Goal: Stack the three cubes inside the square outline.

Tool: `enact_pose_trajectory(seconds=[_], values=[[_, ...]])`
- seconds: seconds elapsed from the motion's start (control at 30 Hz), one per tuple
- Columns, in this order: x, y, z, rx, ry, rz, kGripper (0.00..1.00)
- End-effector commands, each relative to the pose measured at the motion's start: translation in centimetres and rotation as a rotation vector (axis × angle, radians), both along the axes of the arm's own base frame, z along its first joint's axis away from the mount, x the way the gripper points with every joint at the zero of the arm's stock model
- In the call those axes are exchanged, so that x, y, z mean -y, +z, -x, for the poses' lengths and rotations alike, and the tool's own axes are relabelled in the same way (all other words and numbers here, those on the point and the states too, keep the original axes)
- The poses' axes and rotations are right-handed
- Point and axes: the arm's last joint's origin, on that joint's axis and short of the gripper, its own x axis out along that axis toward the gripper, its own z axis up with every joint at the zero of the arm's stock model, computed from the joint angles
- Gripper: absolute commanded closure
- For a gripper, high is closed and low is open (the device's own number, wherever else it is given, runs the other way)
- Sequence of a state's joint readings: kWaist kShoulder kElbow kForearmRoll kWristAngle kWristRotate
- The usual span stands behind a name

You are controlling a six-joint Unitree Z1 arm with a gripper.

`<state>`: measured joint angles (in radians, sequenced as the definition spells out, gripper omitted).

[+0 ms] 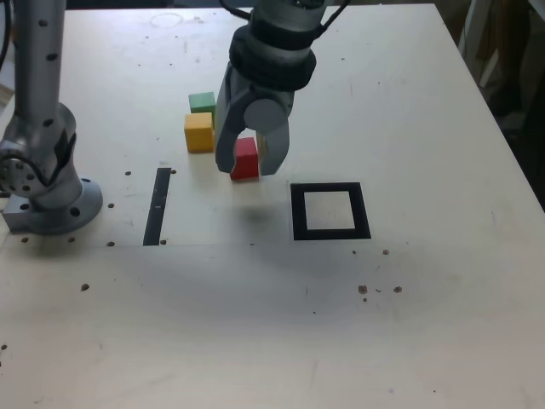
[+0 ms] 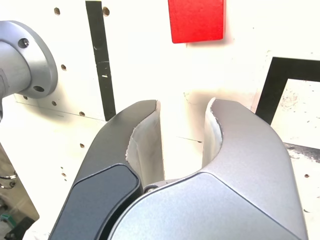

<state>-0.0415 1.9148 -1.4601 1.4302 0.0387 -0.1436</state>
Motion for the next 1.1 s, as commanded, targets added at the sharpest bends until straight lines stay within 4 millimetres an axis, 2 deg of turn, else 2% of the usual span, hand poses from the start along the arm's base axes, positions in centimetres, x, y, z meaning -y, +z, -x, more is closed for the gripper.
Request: enact_pose_trajectory(seconds=[0.0,0.13,0.2,0.5,0.73,1.07], values=[[-0.1,0.2,0.2,0.006,-0.004,-0.006,0.49],[-0.5,0.3,0.9,0.011,0.004,-0.020,0.12],[-1.1,0.1,1.5,0.006,0.026,-0.025,0.04],[-3.5,-0.9,3.2,0.002,0.114,-0.026,0.01],[-4.8,-1.2,3.4,0.018,0.136,-0.021,0.01],[-7.0,-2.7,2.9,0.028,0.147,-0.003,0.01]])
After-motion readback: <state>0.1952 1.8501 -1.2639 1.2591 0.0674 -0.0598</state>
